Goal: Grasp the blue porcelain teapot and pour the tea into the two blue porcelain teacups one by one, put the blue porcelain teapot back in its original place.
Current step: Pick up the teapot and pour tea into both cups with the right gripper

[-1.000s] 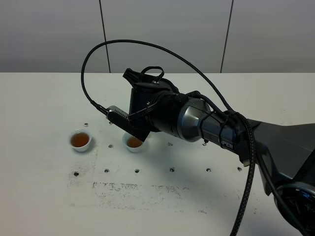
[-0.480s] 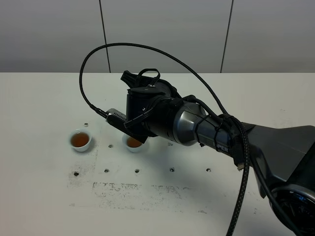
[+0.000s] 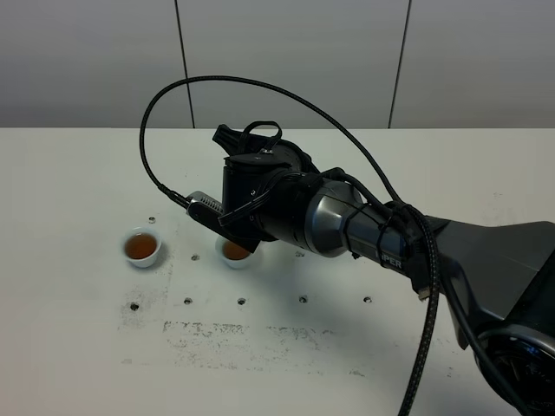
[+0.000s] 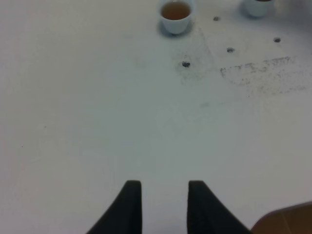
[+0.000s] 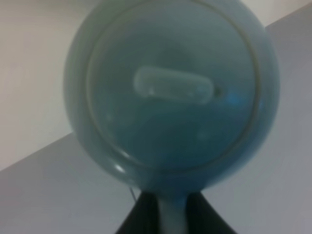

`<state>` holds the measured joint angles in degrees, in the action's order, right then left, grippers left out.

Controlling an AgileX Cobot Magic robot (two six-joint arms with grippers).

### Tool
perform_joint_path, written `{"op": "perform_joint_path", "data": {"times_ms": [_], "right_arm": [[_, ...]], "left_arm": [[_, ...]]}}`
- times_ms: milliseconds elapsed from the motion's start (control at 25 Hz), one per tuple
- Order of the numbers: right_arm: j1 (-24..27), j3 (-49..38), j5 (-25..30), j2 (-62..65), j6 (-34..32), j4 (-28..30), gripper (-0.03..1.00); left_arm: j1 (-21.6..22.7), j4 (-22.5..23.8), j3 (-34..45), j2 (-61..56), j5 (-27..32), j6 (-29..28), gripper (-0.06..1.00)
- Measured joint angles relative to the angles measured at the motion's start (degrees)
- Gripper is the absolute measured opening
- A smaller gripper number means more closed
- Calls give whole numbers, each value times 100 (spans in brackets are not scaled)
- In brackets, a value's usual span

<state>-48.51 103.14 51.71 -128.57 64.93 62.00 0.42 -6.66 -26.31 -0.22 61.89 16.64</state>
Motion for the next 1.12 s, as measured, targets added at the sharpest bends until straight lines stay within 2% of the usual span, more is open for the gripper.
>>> {"op": "perform_joint_path", "data": {"times_ms": [720, 1120], "right_arm": [[-90, 0, 8, 0, -27, -60, 6], [171, 339, 8, 46, -27, -1111, 6]], "left_arm": [[0, 0, 0, 0, 0, 0, 29], [0, 0, 0, 0, 0, 0, 29]]}}
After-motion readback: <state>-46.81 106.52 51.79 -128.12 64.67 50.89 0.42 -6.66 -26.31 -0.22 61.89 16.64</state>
